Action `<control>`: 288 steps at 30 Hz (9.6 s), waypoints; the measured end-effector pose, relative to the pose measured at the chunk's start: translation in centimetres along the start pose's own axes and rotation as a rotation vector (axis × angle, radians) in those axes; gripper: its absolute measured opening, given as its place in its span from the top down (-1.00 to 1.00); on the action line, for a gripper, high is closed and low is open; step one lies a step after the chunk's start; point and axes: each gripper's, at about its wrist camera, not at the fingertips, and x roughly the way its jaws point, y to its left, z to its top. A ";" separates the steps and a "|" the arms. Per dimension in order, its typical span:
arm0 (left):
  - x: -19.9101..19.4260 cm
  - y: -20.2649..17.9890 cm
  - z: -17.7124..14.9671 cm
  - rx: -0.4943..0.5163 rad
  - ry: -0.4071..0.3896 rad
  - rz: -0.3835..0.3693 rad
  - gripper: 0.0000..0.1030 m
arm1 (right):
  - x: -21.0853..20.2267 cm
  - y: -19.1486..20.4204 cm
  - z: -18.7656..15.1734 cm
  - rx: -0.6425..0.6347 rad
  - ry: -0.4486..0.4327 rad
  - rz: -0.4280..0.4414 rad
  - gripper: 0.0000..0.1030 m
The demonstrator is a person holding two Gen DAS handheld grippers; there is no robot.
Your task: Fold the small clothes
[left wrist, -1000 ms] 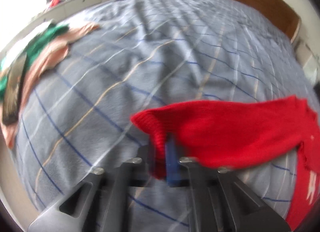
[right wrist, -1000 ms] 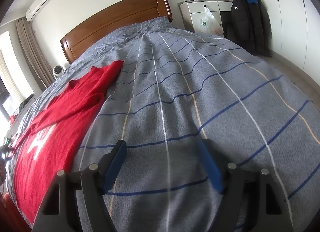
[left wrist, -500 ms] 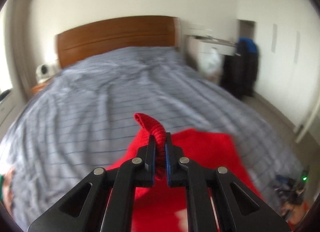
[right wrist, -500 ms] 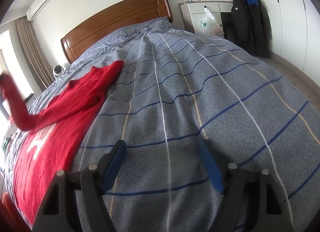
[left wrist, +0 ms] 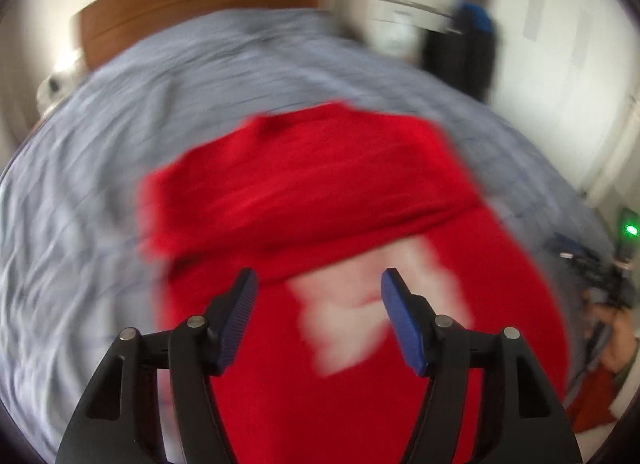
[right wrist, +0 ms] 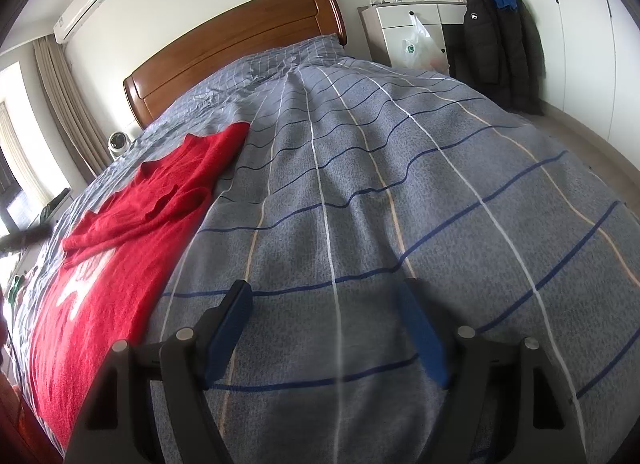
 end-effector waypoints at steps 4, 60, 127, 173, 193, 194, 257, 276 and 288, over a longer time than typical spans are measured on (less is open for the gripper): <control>0.0 9.5 -3.3 -0.174 0.052 0.132 -0.29 | 0.1 0.1 0.1 -0.004 0.008 -0.003 -0.48; 7.7 11.0 -1.6 -0.284 0.045 -0.008 0.46 | 0.7 3.9 0.9 0.084 0.147 0.076 -0.10; 0.3 13.1 -13.1 -0.313 -0.108 0.293 -0.99 | 0.6 5.0 -1.8 -0.043 0.003 0.094 -0.44; -3.8 5.5 -17.0 -0.367 0.234 -0.290 0.94 | -5.7 8.9 -7.6 -0.001 0.540 0.340 0.88; 2.3 10.8 4.9 -0.351 -0.115 -0.248 0.95 | 2.1 11.5 11.3 -0.012 0.149 0.383 0.89; 4.0 11.1 6.9 -0.351 -0.112 -0.222 0.95 | 3.3 11.9 12.3 -0.020 0.142 0.372 0.89; 2.4 6.3 -10.7 -0.218 -0.091 0.223 -0.99 | 1.7 8.6 -1.6 -0.014 0.022 0.158 -0.32; 2.2 6.0 -10.9 -0.211 -0.092 0.219 -0.99 | 1.6 8.8 -1.8 -0.026 0.021 0.144 -0.32; 0.5 6.0 -11.6 -0.225 -0.098 0.231 -0.99 | 1.7 8.7 -1.8 -0.028 0.021 0.141 -0.32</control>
